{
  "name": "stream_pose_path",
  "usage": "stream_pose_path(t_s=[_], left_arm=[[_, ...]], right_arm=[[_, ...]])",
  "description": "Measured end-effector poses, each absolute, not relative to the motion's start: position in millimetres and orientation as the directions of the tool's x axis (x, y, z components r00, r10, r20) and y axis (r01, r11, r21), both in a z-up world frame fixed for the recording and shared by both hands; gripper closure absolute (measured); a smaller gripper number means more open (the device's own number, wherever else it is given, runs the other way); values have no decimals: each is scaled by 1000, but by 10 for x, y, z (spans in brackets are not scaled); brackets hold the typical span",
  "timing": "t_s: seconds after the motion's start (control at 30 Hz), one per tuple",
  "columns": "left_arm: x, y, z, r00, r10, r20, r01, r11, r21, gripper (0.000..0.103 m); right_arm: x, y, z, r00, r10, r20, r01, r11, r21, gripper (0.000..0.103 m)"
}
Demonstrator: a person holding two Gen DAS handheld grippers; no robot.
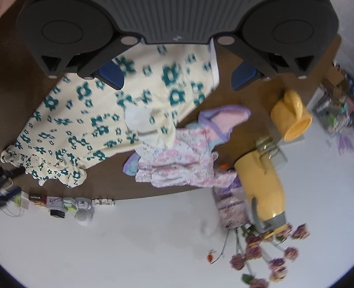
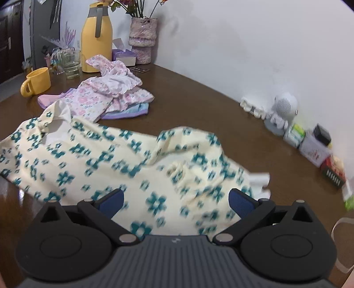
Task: Fold clothes
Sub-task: 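Lift the folded dress edge with the left tool toward the right tool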
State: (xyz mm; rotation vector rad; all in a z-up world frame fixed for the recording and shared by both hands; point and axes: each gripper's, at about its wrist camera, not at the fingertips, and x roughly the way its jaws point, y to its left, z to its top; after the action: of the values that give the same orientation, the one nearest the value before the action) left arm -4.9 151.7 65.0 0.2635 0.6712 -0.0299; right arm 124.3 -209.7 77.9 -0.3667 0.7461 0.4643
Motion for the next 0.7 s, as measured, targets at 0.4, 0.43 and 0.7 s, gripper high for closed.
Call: stream_pose_path(t_s=[0.4,0.43,0.7], left_arm=[[1243,1684,506,633,-34,-773,327,918,227,44],[1308,1697,452,616,-47,-787,344,914,214,47],[1544,1734,225,535,-122,-836,437,887,151,68]], right_arm=[[3021,-1312,731,396,181,-900,-617,778,-115,13],[3119,-1268,656,364,171,-916,-622,777,-102,17],[3391,-1147,249,232,124,-965,-659,749,-63,28]])
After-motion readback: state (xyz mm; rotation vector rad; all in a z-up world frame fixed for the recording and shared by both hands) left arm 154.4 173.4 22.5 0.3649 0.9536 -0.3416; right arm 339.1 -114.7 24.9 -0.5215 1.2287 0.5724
